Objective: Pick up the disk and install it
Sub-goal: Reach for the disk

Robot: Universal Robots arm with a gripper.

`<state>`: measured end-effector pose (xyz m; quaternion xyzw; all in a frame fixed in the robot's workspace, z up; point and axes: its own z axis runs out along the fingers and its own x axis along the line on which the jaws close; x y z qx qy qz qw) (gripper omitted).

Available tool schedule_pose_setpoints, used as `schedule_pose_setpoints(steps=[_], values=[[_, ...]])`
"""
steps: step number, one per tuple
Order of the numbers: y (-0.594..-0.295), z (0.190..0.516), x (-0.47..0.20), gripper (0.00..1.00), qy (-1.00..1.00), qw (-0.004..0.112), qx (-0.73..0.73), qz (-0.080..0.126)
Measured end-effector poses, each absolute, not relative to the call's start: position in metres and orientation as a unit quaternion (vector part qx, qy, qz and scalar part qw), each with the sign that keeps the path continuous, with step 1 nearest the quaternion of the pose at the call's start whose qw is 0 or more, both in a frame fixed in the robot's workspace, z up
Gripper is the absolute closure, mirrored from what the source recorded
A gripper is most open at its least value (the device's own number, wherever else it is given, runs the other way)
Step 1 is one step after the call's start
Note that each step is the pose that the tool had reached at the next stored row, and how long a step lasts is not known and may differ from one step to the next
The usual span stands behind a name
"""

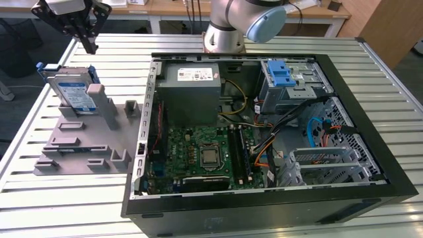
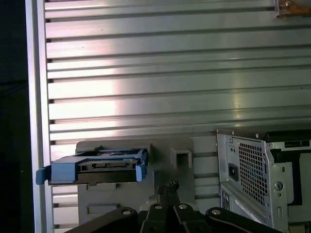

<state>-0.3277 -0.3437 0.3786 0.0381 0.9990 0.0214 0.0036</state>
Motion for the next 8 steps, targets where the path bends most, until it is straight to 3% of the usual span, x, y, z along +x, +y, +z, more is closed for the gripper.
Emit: schedule_pose_setpoints(steps=[8], values=[[-0.343,0.377,-0.341,0.89,0.999,0.001,0.038,0.021]])
